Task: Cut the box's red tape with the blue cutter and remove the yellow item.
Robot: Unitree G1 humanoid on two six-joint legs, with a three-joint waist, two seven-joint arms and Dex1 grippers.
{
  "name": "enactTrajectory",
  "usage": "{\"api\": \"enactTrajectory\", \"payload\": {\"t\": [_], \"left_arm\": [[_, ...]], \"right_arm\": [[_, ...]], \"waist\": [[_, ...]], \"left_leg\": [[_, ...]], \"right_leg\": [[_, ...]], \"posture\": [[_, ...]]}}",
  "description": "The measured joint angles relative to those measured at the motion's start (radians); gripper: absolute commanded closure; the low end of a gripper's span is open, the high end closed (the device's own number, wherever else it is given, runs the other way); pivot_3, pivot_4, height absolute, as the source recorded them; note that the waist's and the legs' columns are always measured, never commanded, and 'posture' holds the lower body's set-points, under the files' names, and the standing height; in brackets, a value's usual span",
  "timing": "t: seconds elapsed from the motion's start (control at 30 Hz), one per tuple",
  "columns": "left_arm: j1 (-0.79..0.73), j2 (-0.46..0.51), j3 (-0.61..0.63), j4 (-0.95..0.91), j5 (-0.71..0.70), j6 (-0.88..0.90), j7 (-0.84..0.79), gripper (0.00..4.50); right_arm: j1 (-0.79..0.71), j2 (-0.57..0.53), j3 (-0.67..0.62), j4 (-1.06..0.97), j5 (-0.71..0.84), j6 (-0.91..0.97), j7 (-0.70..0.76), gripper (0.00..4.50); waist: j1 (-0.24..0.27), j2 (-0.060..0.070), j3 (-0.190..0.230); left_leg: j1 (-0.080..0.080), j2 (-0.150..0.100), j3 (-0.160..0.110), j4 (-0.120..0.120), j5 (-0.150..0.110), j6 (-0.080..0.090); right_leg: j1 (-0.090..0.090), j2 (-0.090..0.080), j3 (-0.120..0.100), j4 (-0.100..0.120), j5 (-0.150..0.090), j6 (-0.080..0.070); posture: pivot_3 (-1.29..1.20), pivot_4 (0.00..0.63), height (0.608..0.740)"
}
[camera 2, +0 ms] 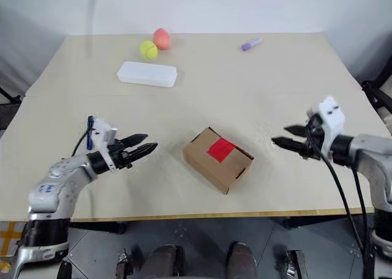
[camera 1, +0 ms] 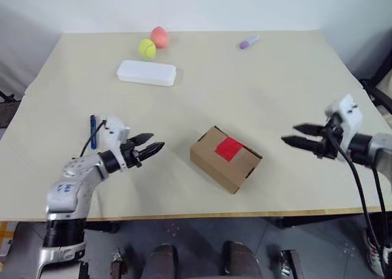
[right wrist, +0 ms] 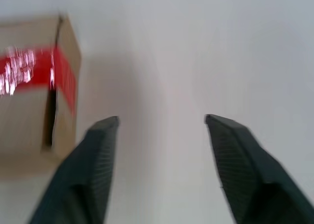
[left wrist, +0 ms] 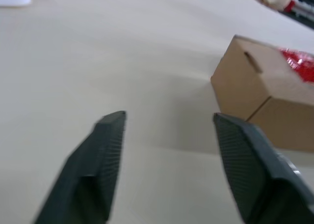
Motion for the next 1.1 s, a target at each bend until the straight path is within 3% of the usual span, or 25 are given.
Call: {"api": "enactTrajectory", "payload": {"t": [0.03, 0.07, 0.37, 0.63, 0.9, 1.1], "left_arm": [[0.021, 0.007, 0.021, -0.028, -0.014, 0.007, 0.006, 0.27], [0.058, 0.013, 0.058, -0.070, -0.035, 0.012, 0.012, 0.01], [0.379, 0.042, 0.400, -0.281, -0.196, 0.043, 0.061, 0.01], [0.623, -0.045, 0.688, -0.362, -0.242, -0.042, 0.148, 0.01], [0.687, -0.065, 0.685, -0.365, -0.296, -0.046, 0.197, 0.01], [0.464, -0.006, 0.526, -0.289, -0.264, 0.015, 0.373, 0.01]], "right_arm": [[-0.028, 0.013, 0.020, 0.035, -0.002, -0.026, 0.015, 0.02], [-0.062, 0.026, 0.051, 0.085, -0.010, -0.069, 0.040, 0.00], [-0.234, 0.091, 0.187, 0.379, -0.064, -0.290, 0.215, 0.00], [-0.377, 0.162, 0.224, 0.558, -0.098, -0.359, 0.276, 0.00], [-0.400, 0.173, 0.238, 0.595, -0.109, -0.372, 0.309, 0.00], [-0.408, 0.207, 0.240, 0.589, -0.127, -0.384, 0.298, 0.00]], "waist": [[0.000, 0.000, 0.000], [-0.004, 0.000, 0.000], [-0.003, 0.000, 0.000], [0.000, 0.000, 0.000], [-0.001, 0.000, 0.000], [-0.001, 0.000, 0.000]], "left_leg": [[0.000, 0.000, 0.000, 0.000, 0.000, 0.000], [0.000, 0.000, 0.000, 0.000, 0.000, 0.000], [0.000, 0.000, 0.001, 0.000, 0.000, 0.000], [0.000, 0.001, 0.001, 0.000, -0.002, 0.000], [0.000, 0.001, 0.002, 0.001, -0.003, 0.000], [0.000, 0.001, 0.002, 0.001, -0.003, 0.000]], "right_leg": [[0.000, 0.000, 0.000, 0.000, 0.000, 0.000], [0.000, 0.000, 0.000, 0.000, 0.000, 0.000], [0.000, 0.000, 0.001, -0.001, 0.000, 0.000], [-0.001, 0.000, 0.001, -0.001, 0.000, 0.000], [-0.001, 0.001, 0.001, -0.001, 0.000, 0.000], [-0.001, 0.001, 0.001, 0.000, 0.000, 0.000]], "posture": [[0.00, 0.150, 0.740], [0.00, 0.150, 0.740], [0.00, 0.150, 0.740], [0.00, 0.150, 0.740], [0.00, 0.150, 0.740], [0.00, 0.150, 0.740]]}}
